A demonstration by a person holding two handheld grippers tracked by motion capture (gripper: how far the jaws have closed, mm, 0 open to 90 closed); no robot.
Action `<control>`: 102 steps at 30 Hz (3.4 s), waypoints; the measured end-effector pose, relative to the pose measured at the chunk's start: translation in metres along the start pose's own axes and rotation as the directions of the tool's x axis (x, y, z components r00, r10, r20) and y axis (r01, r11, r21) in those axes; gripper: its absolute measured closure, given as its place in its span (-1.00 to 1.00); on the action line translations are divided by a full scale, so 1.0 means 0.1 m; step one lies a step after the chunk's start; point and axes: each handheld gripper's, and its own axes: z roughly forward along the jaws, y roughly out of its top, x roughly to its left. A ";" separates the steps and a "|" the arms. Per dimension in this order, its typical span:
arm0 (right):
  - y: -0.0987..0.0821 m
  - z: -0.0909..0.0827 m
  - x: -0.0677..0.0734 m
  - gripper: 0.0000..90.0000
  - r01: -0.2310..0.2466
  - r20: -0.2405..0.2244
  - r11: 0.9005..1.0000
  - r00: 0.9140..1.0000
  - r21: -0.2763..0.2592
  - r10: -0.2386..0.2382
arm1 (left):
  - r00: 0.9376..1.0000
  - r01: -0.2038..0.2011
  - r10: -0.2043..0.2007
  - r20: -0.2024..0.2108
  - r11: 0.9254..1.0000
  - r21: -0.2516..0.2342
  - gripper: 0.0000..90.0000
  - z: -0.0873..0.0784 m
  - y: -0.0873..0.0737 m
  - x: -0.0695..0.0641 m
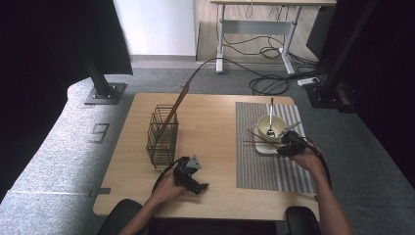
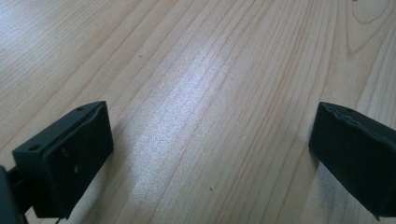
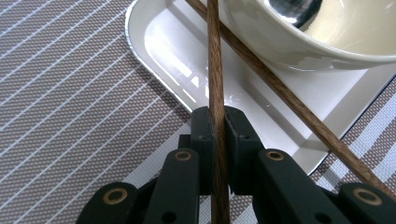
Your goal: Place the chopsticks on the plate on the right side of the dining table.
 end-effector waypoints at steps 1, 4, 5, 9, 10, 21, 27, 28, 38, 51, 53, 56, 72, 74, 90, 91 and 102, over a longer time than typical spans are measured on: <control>0.00 0.01 -0.01 0.82 -0.005 0.002 1.000 1.000 0.002 0.005 | 1.000 0.000 0.000 0.000 1.000 0.000 -1.00 0.00 0.00 0.00; -0.01 0.03 -0.04 0.81 -0.010 0.006 1.000 1.000 0.012 0.010 | 1.000 0.001 -0.001 0.000 1.000 0.000 -1.00 0.00 0.00 0.00; -0.02 0.04 -0.04 0.80 -0.010 0.009 1.000 1.000 0.016 0.010 | 1.000 0.001 -0.001 0.000 1.000 0.000 -1.00 0.00 0.00 0.00; -0.04 0.04 -0.07 0.78 -0.024 0.009 1.000 1.000 0.011 0.024 | 1.000 0.001 -0.001 -0.001 1.000 0.000 -1.00 0.00 0.00 0.00; -0.04 0.04 -0.08 0.78 -0.028 0.013 1.000 1.000 0.010 0.027 | 1.000 0.001 -0.001 -0.001 1.000 0.000 -1.00 0.00 0.00 0.00; -0.05 0.03 -0.13 0.76 -0.050 0.024 0.999 0.998 0.002 0.050 | 1.000 0.002 -0.002 -0.001 1.000 0.000 -1.00 0.00 0.00 0.00; -0.05 0.03 -0.13 0.68 -0.052 0.066 0.999 0.996 0.003 0.052 | 1.000 0.002 -0.002 -0.001 1.000 0.000 -1.00 0.00 0.00 0.00; -0.06 0.03 -0.13 0.64 -0.053 0.077 0.999 0.996 0.007 0.052 | 1.000 0.002 -0.002 -0.001 1.000 0.000 -1.00 0.00 0.00 0.00; -0.09 0.02 -0.18 0.20 -0.057 0.173 0.998 0.983 -0.021 0.060 | 1.000 0.002 -0.002 -0.001 1.000 -0.001 -1.00 0.00 0.00 0.00; -0.07 0.08 -0.26 0.13 -0.065 0.229 0.998 0.971 -0.007 0.065 | 1.000 0.002 -0.002 -0.001 1.000 -0.001 -1.00 0.00 0.00 0.00; -0.07 0.07 -0.27 0.11 -0.070 0.229 0.997 0.971 -0.013 0.071 | 1.000 0.002 -0.002 -0.001 1.000 -0.001 -1.00 0.00 0.00 0.00; -0.08 0.04 -0.25 0.02 -0.071 0.215 0.997 0.974 -0.036 0.077 | 1.000 0.002 -0.002 -0.001 1.000 -0.001 -1.00 0.00 0.00 0.00; -0.16 -0.09 0.14 -0.62 -0.094 0.066 0.972 0.992 -0.215 0.111 | 1.000 0.002 -0.002 -0.001 1.000 -0.001 -1.00 0.00 0.00 0.00; -0.17 -0.05 0.20 -0.72 -0.110 0.031 0.965 0.992 -0.238 0.121 | 1.000 0.002 -0.002 -0.002 1.000 -0.001 -1.00 0.00 0.00 0.00; -0.10 0.31 0.49 -1.00 -0.211 -0.115 0.906 0.977 -0.367 0.181 | 1.000 0.000 0.000 -0.001 1.000 0.002 -1.00 0.00 0.00 0.00; -0.09 0.33 0.50 -1.00 -0.214 -0.118 0.905 0.976 -0.367 0.183 | 1.000 0.001 -0.001 -0.002 1.000 0.002 -1.00 0.00 0.00 0.00; -0.04 0.52 0.54 -0.95 -0.205 -0.130 0.913 0.977 -0.353 0.169 | 1.000 0.001 -0.001 -0.001 1.000 0.002 -1.00 0.00 0.00 0.00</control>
